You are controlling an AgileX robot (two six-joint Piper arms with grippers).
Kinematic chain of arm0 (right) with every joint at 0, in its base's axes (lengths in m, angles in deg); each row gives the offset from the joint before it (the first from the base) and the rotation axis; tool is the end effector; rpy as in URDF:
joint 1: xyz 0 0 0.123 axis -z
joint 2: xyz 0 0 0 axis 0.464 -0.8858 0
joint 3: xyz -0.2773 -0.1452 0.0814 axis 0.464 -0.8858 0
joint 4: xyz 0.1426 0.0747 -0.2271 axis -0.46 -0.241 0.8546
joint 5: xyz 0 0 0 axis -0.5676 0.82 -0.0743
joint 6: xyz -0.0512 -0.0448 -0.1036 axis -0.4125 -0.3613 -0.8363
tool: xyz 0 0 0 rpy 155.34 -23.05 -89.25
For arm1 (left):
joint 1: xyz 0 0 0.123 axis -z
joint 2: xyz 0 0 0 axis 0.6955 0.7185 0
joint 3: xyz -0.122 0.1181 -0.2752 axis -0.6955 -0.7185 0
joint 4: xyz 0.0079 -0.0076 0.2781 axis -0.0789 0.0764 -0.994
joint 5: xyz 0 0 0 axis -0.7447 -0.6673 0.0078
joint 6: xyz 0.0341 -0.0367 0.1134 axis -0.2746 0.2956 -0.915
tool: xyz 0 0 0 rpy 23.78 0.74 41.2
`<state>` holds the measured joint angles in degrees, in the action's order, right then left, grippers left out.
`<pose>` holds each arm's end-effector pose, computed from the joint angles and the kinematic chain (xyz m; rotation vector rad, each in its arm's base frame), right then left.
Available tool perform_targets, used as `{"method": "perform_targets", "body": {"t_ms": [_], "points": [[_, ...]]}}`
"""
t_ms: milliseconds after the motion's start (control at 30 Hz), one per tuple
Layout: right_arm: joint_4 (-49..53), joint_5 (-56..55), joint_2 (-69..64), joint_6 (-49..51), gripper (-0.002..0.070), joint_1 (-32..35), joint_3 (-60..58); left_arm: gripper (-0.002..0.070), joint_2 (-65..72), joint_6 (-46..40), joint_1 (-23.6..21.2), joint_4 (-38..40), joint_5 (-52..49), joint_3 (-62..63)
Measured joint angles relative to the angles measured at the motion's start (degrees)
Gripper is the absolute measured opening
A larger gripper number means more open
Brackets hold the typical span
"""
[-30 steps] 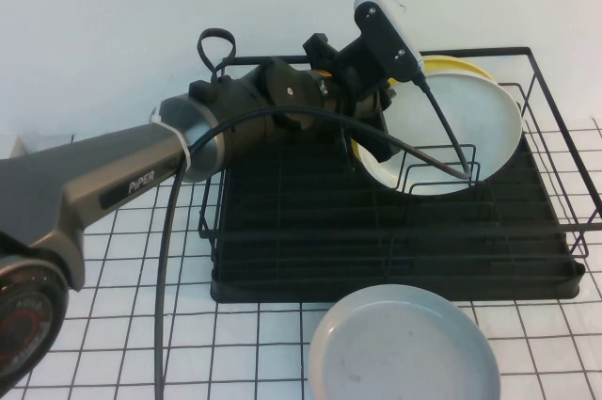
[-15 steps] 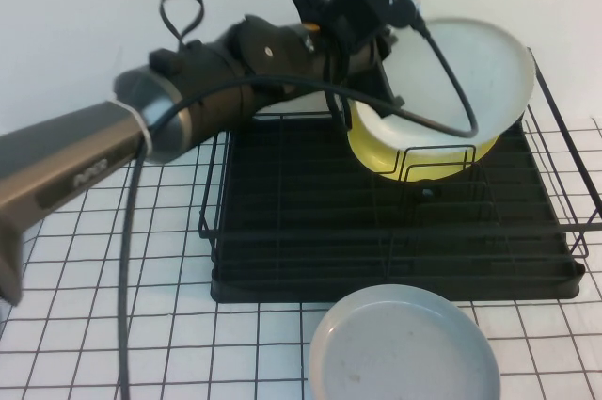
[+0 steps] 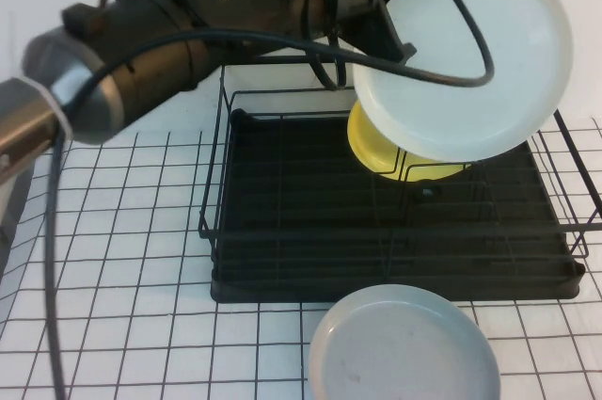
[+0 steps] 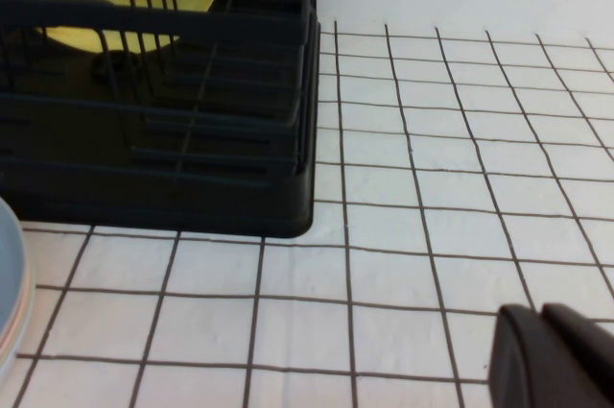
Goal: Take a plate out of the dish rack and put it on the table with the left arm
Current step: Place the plate from the table
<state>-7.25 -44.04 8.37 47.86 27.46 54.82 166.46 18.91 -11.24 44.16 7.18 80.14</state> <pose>0.0732 -0.0004 0.1660 -0.0838 1.8402 -0.0675 0.4112 -0.2850 0.4168 0.8960 1.4940 -0.2477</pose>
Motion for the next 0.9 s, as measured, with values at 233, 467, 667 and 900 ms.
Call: {"method": "perform_targets", "body": {"t_ms": [233,467,667,900], "points": [[0.0,0.0,0.0,0.0,-0.0002,0.0,0.0,0.0002,-6.8,16.8,-0.8,-14.5,-9.1,0.0],[0.0,0.0,0.0,0.0,-0.0002,0.0,0.0,0.0002,-13.5,49.7,-4.5,-43.4,-30.0,0.0],[0.0,0.0,0.0,0.0,-0.0002,0.0,0.0,0.0002,-15.7,53.0,-4.7,-45.5,-45.7,-0.4],[0.0,0.0,0.0,0.0,-0.0002,0.0,0.0,0.0002,-20.6,48.0,-4.7,-32.0,-44.4,-11.9]]}}
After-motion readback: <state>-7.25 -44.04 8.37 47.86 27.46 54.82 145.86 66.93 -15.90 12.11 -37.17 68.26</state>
